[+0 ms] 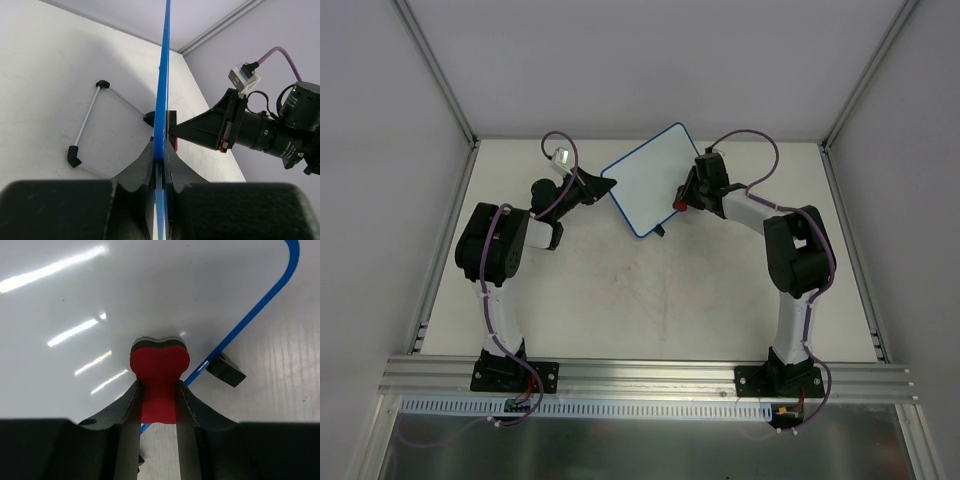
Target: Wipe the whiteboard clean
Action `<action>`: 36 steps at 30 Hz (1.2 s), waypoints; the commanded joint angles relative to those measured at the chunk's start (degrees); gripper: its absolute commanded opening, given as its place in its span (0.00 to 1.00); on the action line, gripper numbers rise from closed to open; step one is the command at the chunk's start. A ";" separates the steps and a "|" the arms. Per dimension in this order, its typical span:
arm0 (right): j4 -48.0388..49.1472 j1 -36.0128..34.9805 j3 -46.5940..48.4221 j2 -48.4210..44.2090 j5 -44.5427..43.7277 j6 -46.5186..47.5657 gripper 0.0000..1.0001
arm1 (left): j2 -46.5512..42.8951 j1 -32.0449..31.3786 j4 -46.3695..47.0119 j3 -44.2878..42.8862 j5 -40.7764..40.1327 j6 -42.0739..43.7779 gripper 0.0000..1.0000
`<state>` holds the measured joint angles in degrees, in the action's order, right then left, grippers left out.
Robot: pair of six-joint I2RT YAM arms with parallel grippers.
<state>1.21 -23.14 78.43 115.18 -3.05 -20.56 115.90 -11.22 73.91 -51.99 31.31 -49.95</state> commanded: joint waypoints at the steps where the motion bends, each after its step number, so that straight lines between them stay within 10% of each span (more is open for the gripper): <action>1: -6.31 0.28 -2.76 2.69 -4.33 -0.27 0.00 | -2.96 -1.61 4.14 -0.31 4.29 1.70 0.00; 15: -12.01 -7.71 -12.69 -17.61 -10.84 7.19 0.00 | -2.25 -1.61 3.70 -0.84 3.67 1.09 0.00; 36: -27.40 -22.21 -17.00 -19.11 -9.69 9.66 0.03 | -1.46 -1.52 5.11 -0.92 3.50 0.29 0.14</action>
<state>-23.33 -44.51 60.82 97.14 -10.33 -11.75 115.92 -11.68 74.26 -51.99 32.53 -50.17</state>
